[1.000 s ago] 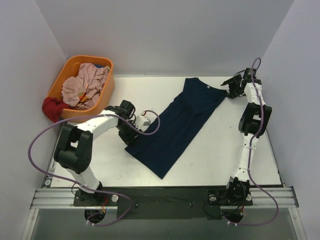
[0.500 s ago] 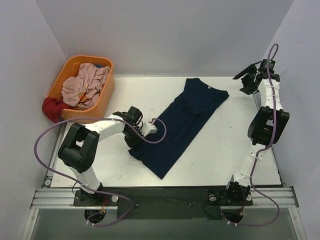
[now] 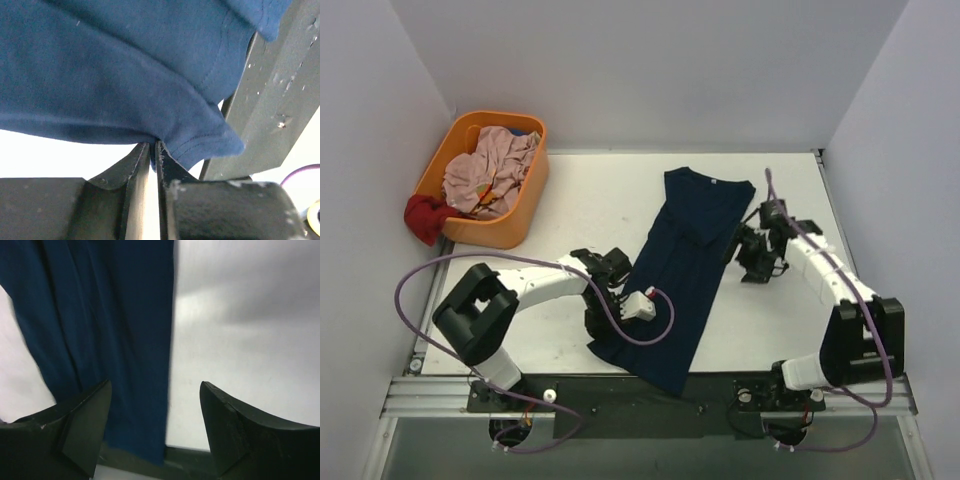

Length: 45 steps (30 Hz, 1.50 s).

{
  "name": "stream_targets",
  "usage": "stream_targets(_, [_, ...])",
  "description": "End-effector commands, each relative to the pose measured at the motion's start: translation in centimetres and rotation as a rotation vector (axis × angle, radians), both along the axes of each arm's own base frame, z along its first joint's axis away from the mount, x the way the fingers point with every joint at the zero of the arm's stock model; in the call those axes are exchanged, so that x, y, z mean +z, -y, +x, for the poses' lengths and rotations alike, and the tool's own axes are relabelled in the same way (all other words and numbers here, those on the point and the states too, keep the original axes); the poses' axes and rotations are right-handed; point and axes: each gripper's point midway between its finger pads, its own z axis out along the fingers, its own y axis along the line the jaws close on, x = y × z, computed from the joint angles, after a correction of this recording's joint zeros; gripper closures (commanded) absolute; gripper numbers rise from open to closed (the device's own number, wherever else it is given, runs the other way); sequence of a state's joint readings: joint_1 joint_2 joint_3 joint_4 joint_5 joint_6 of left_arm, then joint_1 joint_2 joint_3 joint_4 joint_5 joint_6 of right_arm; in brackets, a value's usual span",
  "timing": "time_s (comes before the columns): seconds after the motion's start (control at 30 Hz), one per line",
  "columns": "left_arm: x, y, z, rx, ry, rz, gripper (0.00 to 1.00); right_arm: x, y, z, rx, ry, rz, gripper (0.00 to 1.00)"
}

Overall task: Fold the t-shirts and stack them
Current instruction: Rotate the tshirt 90 degrees

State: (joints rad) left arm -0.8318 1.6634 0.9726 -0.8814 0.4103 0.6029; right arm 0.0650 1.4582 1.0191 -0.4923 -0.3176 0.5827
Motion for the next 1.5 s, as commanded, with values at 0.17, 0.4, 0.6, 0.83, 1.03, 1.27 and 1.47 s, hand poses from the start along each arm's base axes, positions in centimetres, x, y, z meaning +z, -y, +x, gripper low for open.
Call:
stream_targets(0.17, [5.1, -4.5, 3.5, 0.138, 0.112, -0.04, 0.52, -5.2, -8.6, -15.9, 0.207, -0.163, -0.009, 0.34])
stream_targets(0.4, [6.3, -4.4, 5.0, 0.163, 0.193, -0.069, 0.51, -9.2, -10.5, -16.8, 0.199, -0.229, -0.032, 0.5])
stream_targets(0.6, [9.9, -1.9, 6.6, 0.15, 0.259, -0.207, 0.51, -10.3, -10.2, -16.8, 0.159, -0.245, 0.007, 0.94])
stream_targets(0.83, [11.5, 1.5, 2.4, -0.201, 0.215, -0.429, 0.53, -10.4, -4.7, -18.1, 0.056, -0.254, 0.038, 1.0])
stream_targets(1.03, [8.7, 3.6, -4.4, -0.719, 0.287, -0.544, 0.53, -10.0, -5.1, -18.8, 0.119, -0.294, 0.063, 0.8])
stream_targets(1.27, [5.2, 2.8, -7.6, -1.068, 0.373, -0.675, 0.52, -7.6, -4.2, -21.3, 0.099, -0.272, 0.041, 0.54])
stream_targets(1.47, [3.7, 4.2, -4.6, -1.018, 0.578, -0.626, 0.49, -8.9, -6.5, -24.7, 0.153, -0.318, 0.061, 0.53])
